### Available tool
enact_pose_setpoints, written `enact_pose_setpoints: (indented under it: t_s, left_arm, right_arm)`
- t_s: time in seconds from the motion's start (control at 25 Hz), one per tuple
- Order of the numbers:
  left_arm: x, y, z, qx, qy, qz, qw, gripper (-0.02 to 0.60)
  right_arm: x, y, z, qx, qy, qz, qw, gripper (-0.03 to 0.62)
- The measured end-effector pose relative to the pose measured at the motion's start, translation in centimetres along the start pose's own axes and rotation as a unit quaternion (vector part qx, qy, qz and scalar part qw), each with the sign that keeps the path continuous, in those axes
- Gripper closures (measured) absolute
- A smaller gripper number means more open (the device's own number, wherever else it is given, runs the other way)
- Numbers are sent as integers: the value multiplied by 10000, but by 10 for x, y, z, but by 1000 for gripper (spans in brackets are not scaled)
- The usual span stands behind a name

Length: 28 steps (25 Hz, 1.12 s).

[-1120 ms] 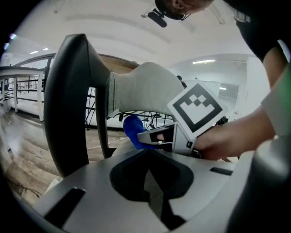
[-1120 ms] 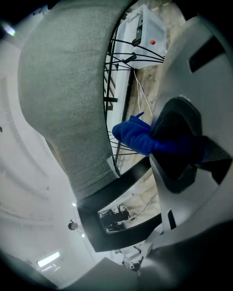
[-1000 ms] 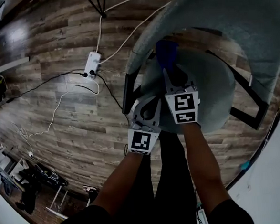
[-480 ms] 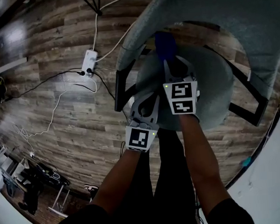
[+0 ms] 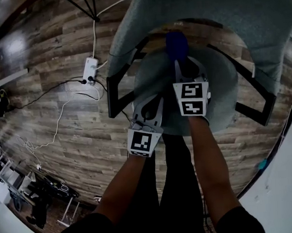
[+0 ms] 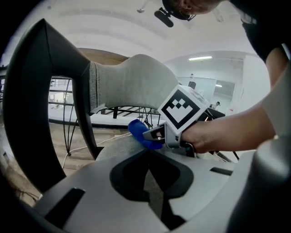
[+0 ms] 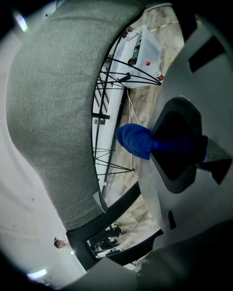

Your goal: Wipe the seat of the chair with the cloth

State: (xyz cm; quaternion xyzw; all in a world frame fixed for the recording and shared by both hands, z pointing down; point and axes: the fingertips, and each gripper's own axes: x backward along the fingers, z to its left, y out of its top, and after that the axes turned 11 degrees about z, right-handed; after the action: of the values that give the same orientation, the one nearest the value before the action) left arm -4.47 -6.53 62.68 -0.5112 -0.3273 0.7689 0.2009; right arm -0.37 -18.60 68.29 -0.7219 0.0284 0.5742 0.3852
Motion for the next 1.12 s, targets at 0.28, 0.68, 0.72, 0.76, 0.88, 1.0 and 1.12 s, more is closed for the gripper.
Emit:
enact_pose_setpoints:
  t_s: [0.28, 0.68, 0.72, 0.76, 0.88, 1.0, 1.12]
  left_arm:
    - [-9, 5, -11, -136, -52, 53, 9999, 575]
    - [-23, 6, -31, -75, -163, 245, 9995, 575]
    - [-25, 7, -33, -80, -170, 241, 9995, 575]
    - [-27, 8, -35, -91, -176, 240, 9995, 575]
    - [-30, 10, -38, -151, -167, 257, 9994, 575]
    - [-32, 10, -39, -133, -138, 289, 9994, 575]
    - [-29, 12, -41, 30, -120, 322, 9994, 575]
  right_arm:
    - [12, -16, -39, -307, -319, 21, 9990, 502]
    - [31, -44, -100, -671, -812, 132, 9944, 502]
    - [33, -48, -106, -702, -867, 138, 9937, 502]
    - [35, -51, -112, -730, -915, 144, 9930, 502]
    - [40, -59, -126, -790, -1049, 170, 9912, 502]
    - [46, -67, -143, -884, -1199, 192, 9887, 502]
    - [52, -75, -158, -1050, -1277, 193, 9861, 502]
